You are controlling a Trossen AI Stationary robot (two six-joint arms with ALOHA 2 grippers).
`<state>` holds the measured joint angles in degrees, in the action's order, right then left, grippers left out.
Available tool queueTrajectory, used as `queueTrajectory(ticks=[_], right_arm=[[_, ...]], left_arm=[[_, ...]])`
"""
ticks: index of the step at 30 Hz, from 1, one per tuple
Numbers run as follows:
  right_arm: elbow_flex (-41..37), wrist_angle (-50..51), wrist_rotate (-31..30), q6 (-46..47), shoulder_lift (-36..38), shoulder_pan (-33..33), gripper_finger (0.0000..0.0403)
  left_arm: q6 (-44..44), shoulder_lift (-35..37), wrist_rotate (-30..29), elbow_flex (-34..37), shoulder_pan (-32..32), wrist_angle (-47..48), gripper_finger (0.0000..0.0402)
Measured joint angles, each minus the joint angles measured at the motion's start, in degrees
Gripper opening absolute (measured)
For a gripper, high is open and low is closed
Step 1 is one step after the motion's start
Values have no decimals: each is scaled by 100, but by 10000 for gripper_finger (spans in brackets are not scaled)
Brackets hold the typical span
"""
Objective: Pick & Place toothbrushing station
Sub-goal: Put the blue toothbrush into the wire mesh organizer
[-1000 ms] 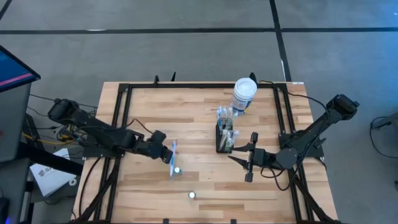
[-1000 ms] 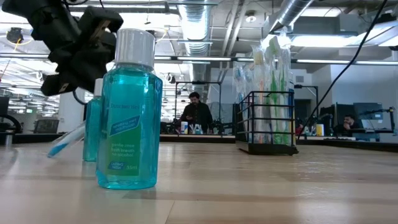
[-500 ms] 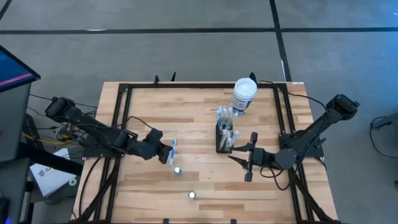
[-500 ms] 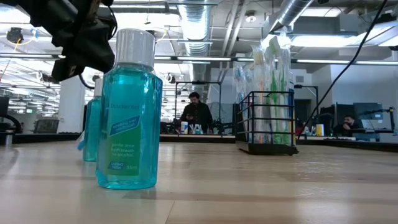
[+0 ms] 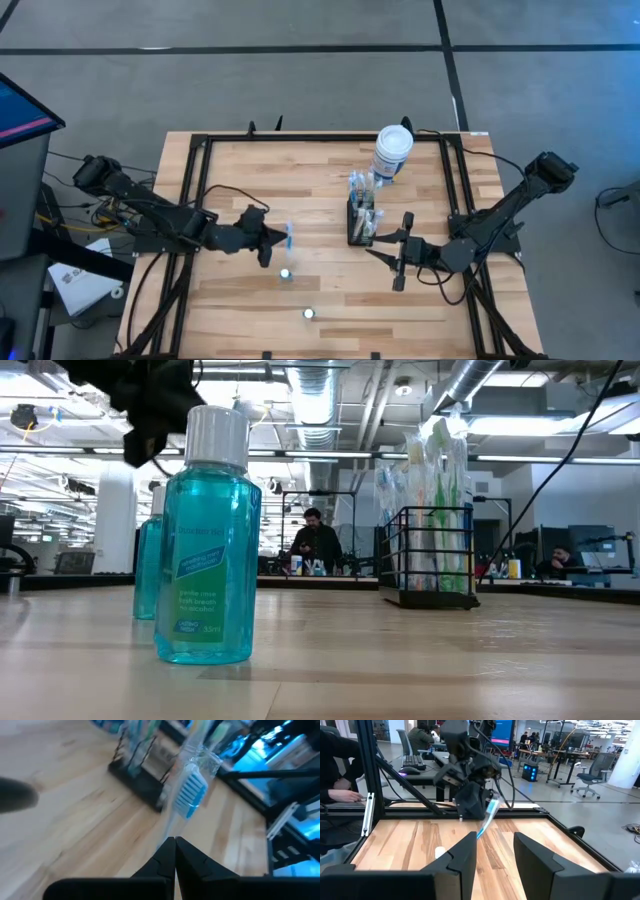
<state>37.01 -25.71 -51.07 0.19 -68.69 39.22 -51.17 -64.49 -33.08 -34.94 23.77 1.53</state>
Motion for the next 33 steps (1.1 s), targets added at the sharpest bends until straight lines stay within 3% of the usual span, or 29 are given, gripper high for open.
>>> queueTrajectory(ticks=[17,33], right_arm=[[0,0,0,-11,0,-47,120],[0,2,0,-11,0,-111,120]], left_arm=[[1513,-70,-342,0,-152,-1679,0],[2266,-1324,1025,-4,-1098,-3902,0]])
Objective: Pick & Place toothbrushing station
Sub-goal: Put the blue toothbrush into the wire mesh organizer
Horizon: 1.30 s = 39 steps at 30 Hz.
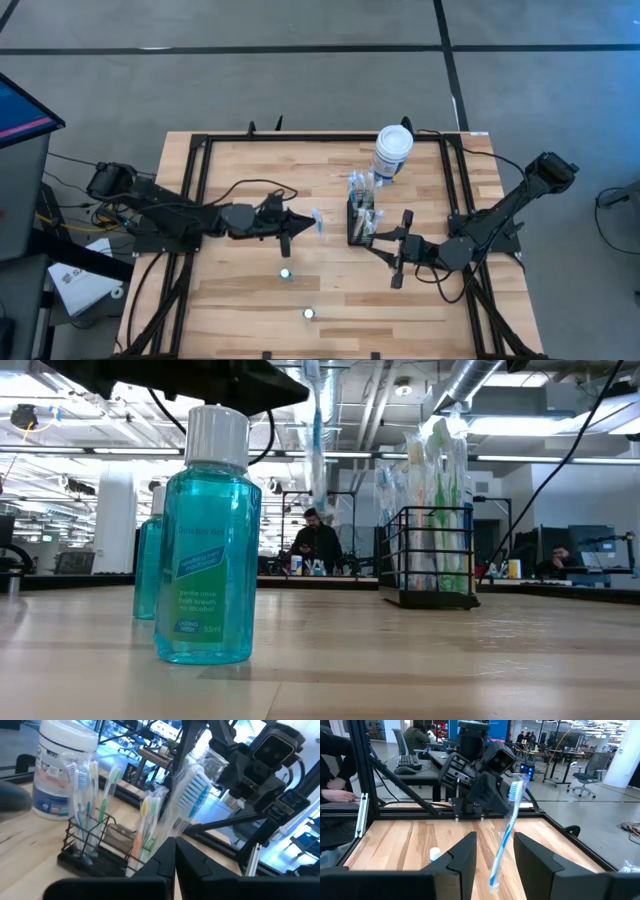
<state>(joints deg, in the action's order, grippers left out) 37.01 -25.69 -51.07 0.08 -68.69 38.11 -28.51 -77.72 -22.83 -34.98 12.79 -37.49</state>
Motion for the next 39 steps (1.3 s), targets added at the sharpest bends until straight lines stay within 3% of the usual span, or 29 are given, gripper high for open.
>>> queueTrajectory(ticks=[7,12,23,39], right_arm=[[0,2,0,-2,0,-29,120],[0,4,1,-2,0,-156,120],[2,25,1,-46,2,-161,120],[2,-15,0,-65,4,-101,120]], left_arm=[[99,-12,177,-15,-139,-362,0],[519,-152,284,-394,-139,-388,0],[893,-1354,1018,-1517,-468,-377,0],[1299,-1885,1087,-2033,-725,-363,0]])
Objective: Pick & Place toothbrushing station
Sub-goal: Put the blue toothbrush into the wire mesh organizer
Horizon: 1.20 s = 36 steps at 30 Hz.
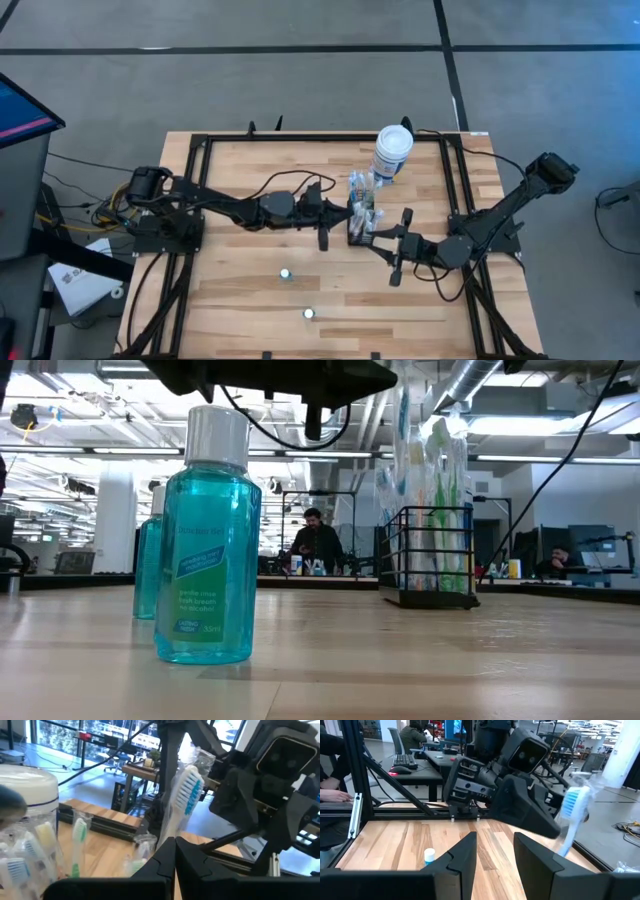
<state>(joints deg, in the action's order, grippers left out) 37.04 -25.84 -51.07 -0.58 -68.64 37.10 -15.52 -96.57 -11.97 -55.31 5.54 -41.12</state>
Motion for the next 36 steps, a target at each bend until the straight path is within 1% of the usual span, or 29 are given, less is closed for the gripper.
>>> queueTrajectory(ticks=[5,11,14,21,36], right_arm=[[0,6,0,0,0,-2,120],[0,8,0,2,0,0,120],[0,9,0,2,0,0,120],[0,9,0,2,0,0,120],[0,15,0,2,0,0,120]], left_arm=[[30,-49,2,-33,-14,-24,0],[28,-301,20,-39,-72,-238,0],[40,-401,20,-166,-72,-299,0],[459,-677,16,-444,-75,-297,0],[461,-741,136,-432,-74,-298,0]])
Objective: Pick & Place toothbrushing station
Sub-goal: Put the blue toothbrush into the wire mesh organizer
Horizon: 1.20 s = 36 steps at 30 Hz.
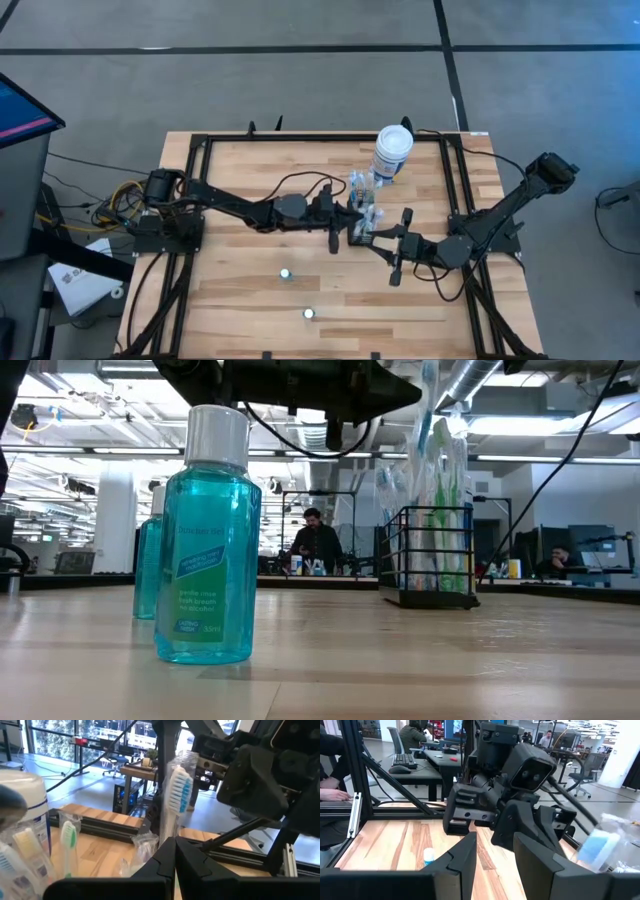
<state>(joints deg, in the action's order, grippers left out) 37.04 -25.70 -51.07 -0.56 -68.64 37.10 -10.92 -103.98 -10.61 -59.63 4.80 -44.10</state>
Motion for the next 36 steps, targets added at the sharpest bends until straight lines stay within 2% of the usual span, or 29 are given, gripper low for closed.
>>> queueTrajectory(ticks=[19,29,36], right_arm=[[0,2,0,13,0,0,120],[0,-2,0,13,0,0,120],[0,-2,1,13,0,0,120]], left_arm=[[-485,0,-35,689,42,20,0],[-588,-17,-102,697,74,38,0],[-727,-392,-138,692,75,-44,0]])
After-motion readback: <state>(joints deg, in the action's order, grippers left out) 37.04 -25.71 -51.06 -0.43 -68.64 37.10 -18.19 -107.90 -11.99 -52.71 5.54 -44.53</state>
